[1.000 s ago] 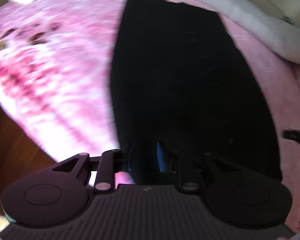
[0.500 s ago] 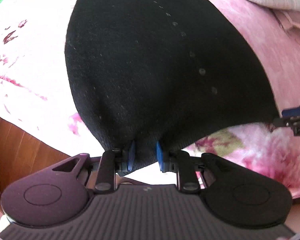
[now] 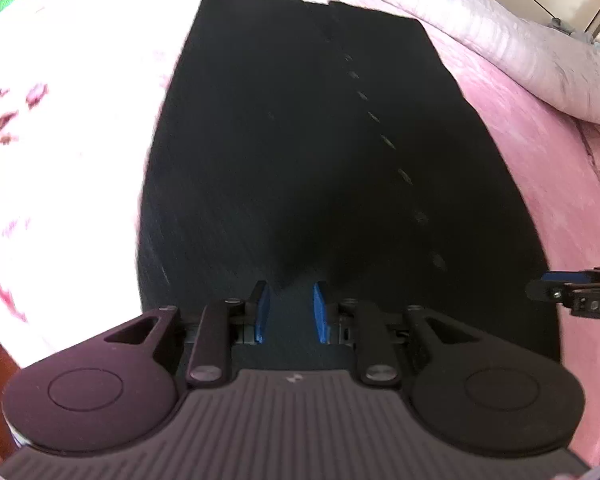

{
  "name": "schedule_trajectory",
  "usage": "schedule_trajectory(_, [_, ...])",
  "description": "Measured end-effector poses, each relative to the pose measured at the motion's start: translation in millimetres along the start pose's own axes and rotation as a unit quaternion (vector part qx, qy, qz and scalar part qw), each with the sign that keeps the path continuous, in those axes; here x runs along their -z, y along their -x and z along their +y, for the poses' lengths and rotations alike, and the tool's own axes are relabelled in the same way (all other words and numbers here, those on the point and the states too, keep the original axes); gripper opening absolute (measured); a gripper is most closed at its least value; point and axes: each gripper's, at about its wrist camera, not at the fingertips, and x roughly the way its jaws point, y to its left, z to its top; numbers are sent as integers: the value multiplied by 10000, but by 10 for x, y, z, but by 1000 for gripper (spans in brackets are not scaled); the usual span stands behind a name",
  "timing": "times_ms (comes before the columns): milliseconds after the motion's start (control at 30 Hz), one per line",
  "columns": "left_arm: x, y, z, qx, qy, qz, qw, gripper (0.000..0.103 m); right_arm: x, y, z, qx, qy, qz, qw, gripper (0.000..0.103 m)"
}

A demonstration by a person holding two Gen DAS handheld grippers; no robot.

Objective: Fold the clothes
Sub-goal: 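Press the folded garment flat with both grippers and release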

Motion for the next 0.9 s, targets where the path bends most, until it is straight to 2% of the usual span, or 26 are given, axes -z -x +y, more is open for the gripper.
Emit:
schedule_trajectory(200, [-733, -495, 416, 228, -238, -119, 9994, 19, -623, -465, 58, 179, 104, -97, 9997, 42])
schedule_trajectory(500, [-2188, -1397, 740, 605, -924, -438, 9929, 17, -1959, -1500, 384, 685, 371, -366, 9963, 42])
schedule_trajectory(600, [-2738, -1680, 869, 676, -891, -593, 9920, 13, -2487, -1749, 389, 762, 236, -566, 9952, 42])
schedule_trajectory(667, [-2933, -1687, 987, 705, -707, -656, 9928, 13, -2837, -1870, 411, 892, 217, -667, 9935, 42])
schedule_trajectory(767, [-3226, -1698, 1164, 748, -431, -751, 9934, 21, -3260, -1922, 438, 664, 52, -989, 9929, 42])
schedule_trajectory(833, [-3422, -1705, 1282, 777, -247, -814, 9933, 24, -3502, -1956, 428, 185, -145, -1149, 9931, 42])
schedule_trajectory(900, [-3695, -1930, 1446, 941, 124, -684, 9931, 25, -3695, -2037, 424, -312, -385, -1189, 9917, 42])
